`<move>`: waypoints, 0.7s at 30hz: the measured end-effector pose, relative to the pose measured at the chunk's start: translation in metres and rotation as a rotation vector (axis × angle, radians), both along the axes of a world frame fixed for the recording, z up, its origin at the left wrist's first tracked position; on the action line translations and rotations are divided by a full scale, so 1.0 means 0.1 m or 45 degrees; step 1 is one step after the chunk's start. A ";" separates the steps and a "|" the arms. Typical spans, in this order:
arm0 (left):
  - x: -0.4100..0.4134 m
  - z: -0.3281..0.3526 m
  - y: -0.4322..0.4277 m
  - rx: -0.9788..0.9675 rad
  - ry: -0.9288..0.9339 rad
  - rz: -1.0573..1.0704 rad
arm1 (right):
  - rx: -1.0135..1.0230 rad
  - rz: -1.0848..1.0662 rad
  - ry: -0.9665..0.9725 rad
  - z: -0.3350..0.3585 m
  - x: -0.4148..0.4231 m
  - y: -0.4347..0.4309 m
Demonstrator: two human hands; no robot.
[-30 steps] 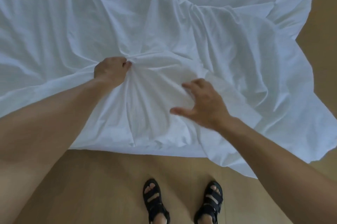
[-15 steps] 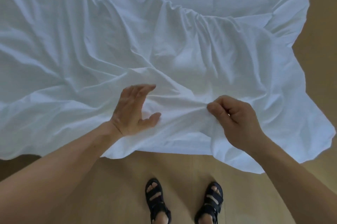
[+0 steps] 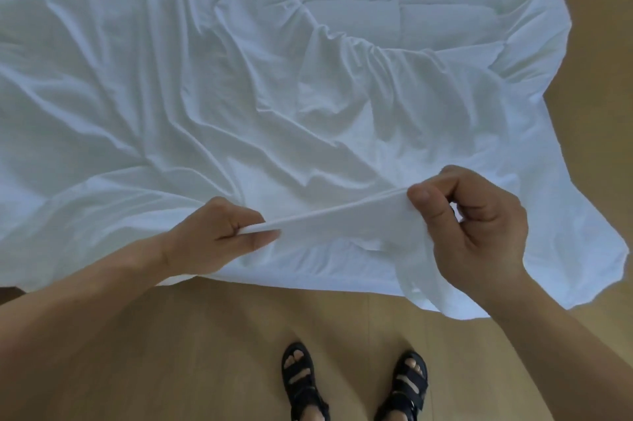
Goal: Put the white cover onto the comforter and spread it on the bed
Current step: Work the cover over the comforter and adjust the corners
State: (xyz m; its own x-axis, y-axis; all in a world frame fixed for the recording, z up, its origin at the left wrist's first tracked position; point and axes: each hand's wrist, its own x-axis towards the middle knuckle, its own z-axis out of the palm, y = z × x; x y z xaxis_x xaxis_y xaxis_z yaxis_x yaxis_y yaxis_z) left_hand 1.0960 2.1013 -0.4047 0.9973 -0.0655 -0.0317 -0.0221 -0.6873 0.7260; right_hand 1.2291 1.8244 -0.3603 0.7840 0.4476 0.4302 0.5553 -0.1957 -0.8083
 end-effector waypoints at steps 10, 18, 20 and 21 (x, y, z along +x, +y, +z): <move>1.09 -0.13 0.53 0.556 -0.253 0.490 | -0.548 -0.351 0.215 -0.15 1.01 0.89; 1.35 -0.74 0.74 0.742 0.239 0.757 | -1.553 -0.056 0.226 -1.19 0.47 0.54; 1.36 -0.82 0.71 0.694 0.300 0.729 | -1.290 -0.134 0.090 -1.27 0.41 0.34; 1.36 -0.85 0.69 0.641 0.350 0.687 | -1.126 -0.160 0.085 -1.27 0.41 0.24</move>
State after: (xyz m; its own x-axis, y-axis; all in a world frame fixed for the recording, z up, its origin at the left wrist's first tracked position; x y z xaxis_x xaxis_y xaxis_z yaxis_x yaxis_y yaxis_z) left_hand 1.2322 2.1706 -0.4899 0.8393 0.5134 -0.1788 0.5435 -0.7996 0.2555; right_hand 1.2699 1.8483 -0.4872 0.8604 0.5033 -0.0799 0.4452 -0.8187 -0.3627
